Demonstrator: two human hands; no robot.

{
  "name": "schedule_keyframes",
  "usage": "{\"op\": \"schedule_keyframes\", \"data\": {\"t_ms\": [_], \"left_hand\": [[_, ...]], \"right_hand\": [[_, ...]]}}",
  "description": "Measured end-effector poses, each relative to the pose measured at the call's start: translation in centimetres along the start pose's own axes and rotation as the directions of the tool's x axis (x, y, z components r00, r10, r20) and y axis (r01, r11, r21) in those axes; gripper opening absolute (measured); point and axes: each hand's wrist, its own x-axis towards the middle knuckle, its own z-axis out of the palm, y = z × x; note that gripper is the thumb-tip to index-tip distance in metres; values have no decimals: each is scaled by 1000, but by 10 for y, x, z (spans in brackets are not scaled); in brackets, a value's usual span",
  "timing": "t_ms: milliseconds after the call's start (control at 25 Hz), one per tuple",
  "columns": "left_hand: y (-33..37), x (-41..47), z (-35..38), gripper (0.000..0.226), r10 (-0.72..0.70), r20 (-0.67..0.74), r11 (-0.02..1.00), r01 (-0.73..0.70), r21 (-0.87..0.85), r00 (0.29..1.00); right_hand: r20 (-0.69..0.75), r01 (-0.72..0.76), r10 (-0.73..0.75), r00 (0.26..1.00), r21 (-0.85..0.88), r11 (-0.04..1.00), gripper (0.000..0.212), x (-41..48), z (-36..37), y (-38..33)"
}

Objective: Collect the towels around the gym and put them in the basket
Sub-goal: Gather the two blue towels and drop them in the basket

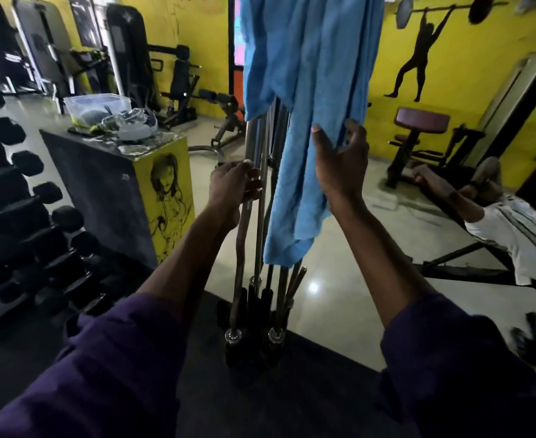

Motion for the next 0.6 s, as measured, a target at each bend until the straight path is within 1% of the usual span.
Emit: {"op": "schedule_keyframes", "data": {"t_ms": [160,240,360,440,480,520,600], "left_hand": [[6,26,-3,11,19,10,1000,-19,1,1000],[13,36,4,14,52,38,998,-53,27,998],[21,48,15,14,91,69,995,-94,45,993],[25,57,22,14,86,53,995,-88,45,995],[26,60,25,16,77,44,996,-79,44,996],[27,63,29,18,69,36,996,-71,46,997],[28,66,34,17,63,32,997,-65,45,997]], "right_hand": [[-78,70,-74,994,-48,996,97,19,21,-17],[-77,72,-76,994,-56,996,111,38,28,-32],[-51,50,-51,997,-12,999,118,63,36,-54],[-53,55,-55,997,-2,998,114,81,38,-68],[-60,58,-58,997,-14,998,108,89,37,-74],[-64,70,-73,995,-43,997,98,98,36,-78],[-60,143,-152,987,-132,981,69,112,33,-82]]}}
